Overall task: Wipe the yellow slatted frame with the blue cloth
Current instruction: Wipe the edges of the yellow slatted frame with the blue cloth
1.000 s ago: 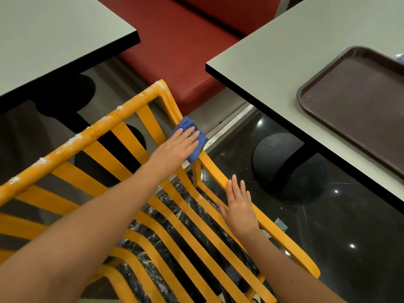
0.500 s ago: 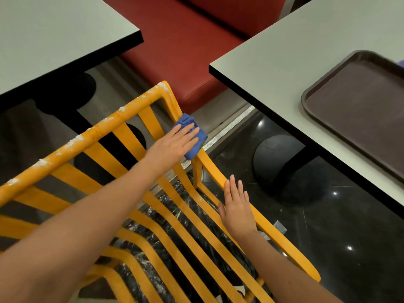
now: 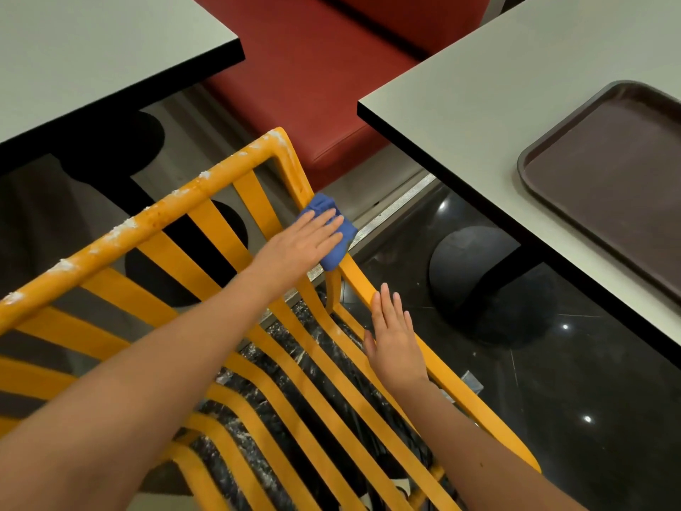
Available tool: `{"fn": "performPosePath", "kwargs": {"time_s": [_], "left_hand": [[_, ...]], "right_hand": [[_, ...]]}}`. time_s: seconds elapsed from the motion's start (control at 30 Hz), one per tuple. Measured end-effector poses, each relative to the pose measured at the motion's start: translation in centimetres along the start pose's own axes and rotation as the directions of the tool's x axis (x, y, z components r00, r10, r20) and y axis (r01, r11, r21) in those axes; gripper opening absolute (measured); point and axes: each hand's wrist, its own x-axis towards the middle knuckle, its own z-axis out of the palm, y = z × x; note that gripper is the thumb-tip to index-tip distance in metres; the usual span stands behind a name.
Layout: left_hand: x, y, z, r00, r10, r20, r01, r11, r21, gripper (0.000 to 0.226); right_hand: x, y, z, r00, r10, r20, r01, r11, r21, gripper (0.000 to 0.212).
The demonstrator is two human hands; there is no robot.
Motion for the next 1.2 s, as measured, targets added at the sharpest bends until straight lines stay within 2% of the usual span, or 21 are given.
{"fn": "performPosePath", "kwargs": {"time_s": [0.07, 0.23, 0.3, 0.4, 0.57, 0.7, 0.83, 0.9, 1.03, 1.13, 1.2], "left_hand": [[0.2, -0.9, 0.1, 0.997, -0.039, -0.066, 0.041, 0.999, 0.035, 0.071], [0.3, 2.0, 1.9, 0.979, -0.154, -0.131, 0.149, 0.988, -0.047, 0.073], [0.1, 3.6, 2.2, 0.984, -0.163, -0.071, 0.155, 0.982, -0.106, 0.073], [-0.1, 5.0, 2.2, 0.987, -0.134, 0.087, 0.144, 0.983, -0.117, 0.071], [-0.2, 0.4, 0.4, 0.999, 0.032, -0.012, -0.032, 0.999, 0.015, 0.071], [0.1, -1.7, -0.1, 0.996, -0.028, -0.08, 0.032, 0.998, 0.056, 0.067], [0.2, 1.8, 1.9, 0.973, -0.17, -0.153, 0.166, 0.985, -0.039, 0.065], [0.1, 4.1, 3.0, 0.978, -0.185, -0.098, 0.177, 0.981, -0.084, 0.072], [-0.3, 4.9, 2.9, 0.993, -0.103, -0.066, 0.099, 0.993, -0.059, 0.081], [-0.8, 2.3, 1.0, 1.0, 0.008, 0.006, -0.008, 0.999, 0.044, 0.075], [-0.8, -0.1, -0.1, 1.0, -0.009, -0.03, 0.012, 0.995, 0.098, 0.071]], "right_hand": [[0.0, -0.1, 0.1, 1.0, 0.008, -0.016, -0.008, 1.0, 0.007, 0.063], [-0.1, 0.0, 0.3, 0.999, -0.019, -0.049, 0.022, 0.999, 0.045, 0.062], [-0.1, 0.4, 0.3, 0.998, -0.037, -0.051, 0.039, 0.998, 0.043, 0.063], [0.0, 0.6, 0.2, 0.999, -0.044, -0.027, 0.045, 0.998, 0.042, 0.062], [0.0, 0.6, 0.0, 0.998, -0.059, -0.031, 0.06, 0.997, 0.047, 0.062], [-0.1, 0.3, 0.0, 0.998, -0.041, -0.039, 0.043, 0.997, 0.056, 0.062], [-0.2, 0.6, 0.1, 0.997, -0.053, -0.05, 0.056, 0.996, 0.071, 0.062], [-0.1, 0.8, 0.2, 0.996, -0.072, -0.052, 0.075, 0.995, 0.06, 0.062], [-0.1, 0.9, 0.4, 0.995, -0.086, -0.06, 0.089, 0.995, 0.051, 0.062], [-0.1, 0.9, 0.4, 0.995, -0.079, -0.056, 0.082, 0.995, 0.057, 0.062], [-0.1, 0.7, 0.1, 0.997, -0.064, -0.051, 0.067, 0.996, 0.064, 0.062]]}}
